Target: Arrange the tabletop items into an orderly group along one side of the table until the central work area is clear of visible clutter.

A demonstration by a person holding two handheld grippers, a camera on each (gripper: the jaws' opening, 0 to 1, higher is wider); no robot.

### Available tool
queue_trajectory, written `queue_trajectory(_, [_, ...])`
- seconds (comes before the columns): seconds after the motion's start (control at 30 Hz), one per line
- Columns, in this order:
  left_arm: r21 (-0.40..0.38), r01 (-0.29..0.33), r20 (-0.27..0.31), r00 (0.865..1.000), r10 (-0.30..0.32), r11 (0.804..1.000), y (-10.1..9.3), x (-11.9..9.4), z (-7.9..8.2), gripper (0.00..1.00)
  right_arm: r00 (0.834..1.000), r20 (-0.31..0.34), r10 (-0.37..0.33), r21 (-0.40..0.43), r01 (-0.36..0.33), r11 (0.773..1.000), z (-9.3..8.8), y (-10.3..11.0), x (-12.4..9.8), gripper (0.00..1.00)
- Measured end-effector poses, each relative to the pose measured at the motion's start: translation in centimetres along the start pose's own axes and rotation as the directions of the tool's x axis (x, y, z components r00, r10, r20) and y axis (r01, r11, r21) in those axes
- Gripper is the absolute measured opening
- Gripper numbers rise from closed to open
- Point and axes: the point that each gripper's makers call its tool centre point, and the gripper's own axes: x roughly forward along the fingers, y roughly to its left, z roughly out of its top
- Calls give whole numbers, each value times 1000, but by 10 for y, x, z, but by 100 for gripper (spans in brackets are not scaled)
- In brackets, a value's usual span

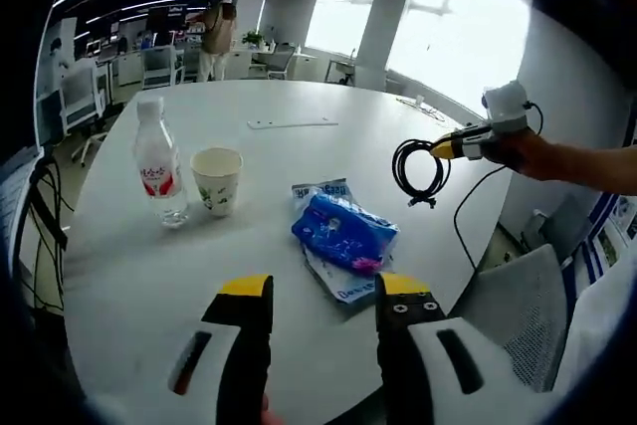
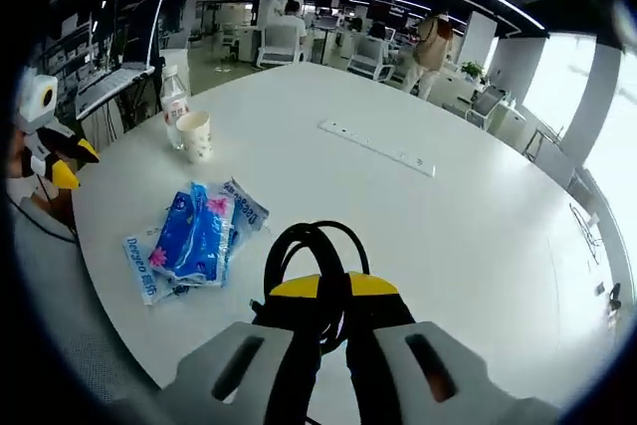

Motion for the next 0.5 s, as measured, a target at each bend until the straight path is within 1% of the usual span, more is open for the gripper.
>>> queue_trajectory(0.3, [4, -5, -1, 1000, 5, 1000, 2, -1, 2, 41, 999, -25, 33, 3, -33, 999, -1, 7, 16, 5])
queue_trajectory(0.5, [-1, -10, 0, 1000, 10, 1000, 2, -1, 2, 41, 997, -51, 66, 17, -65, 998, -2, 13, 31, 5])
